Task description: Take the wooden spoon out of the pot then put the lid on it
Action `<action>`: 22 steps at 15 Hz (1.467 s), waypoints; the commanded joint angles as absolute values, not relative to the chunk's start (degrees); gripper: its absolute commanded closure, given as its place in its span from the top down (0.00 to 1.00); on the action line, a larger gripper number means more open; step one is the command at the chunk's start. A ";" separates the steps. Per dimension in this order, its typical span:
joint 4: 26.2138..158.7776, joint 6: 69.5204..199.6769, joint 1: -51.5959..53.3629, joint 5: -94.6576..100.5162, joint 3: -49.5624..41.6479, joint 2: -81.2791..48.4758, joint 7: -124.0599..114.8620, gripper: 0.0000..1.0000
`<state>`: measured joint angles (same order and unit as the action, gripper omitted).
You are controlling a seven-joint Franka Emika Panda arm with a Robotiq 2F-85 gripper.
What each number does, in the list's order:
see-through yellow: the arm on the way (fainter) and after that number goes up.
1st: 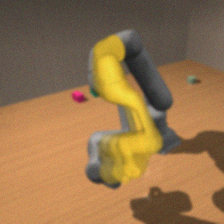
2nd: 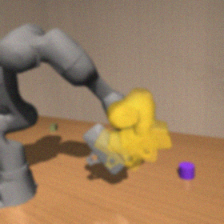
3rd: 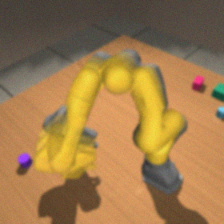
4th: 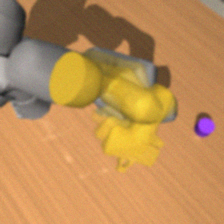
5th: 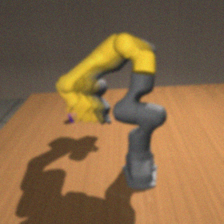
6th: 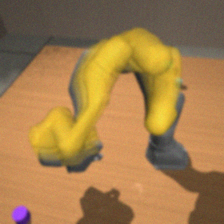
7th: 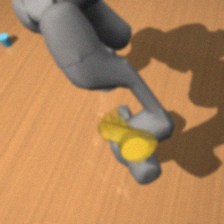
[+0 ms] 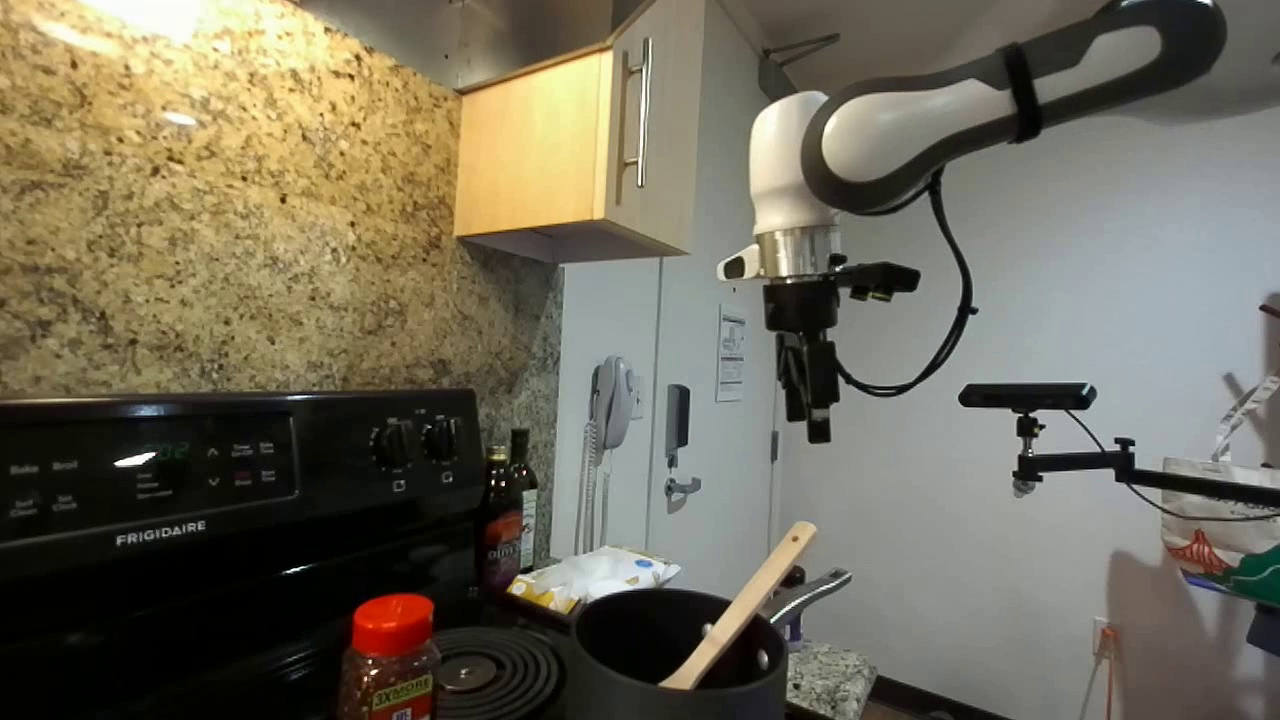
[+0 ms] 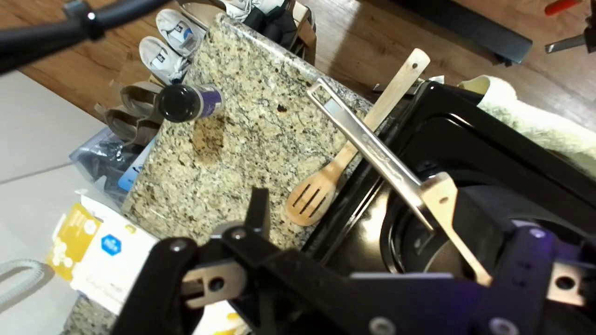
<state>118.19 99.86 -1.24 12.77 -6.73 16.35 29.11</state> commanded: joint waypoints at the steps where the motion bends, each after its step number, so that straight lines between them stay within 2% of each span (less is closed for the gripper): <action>1: 112.98 96.43 1.32 14.21 -4.66 11.70 35.37 1.00; 13: 115.49 94.27 2.58 22.92 -0.19 3.02 47.88 1.00; 22: 125.90 102.70 1.89 23.29 -0.80 4.50 46.98 1.00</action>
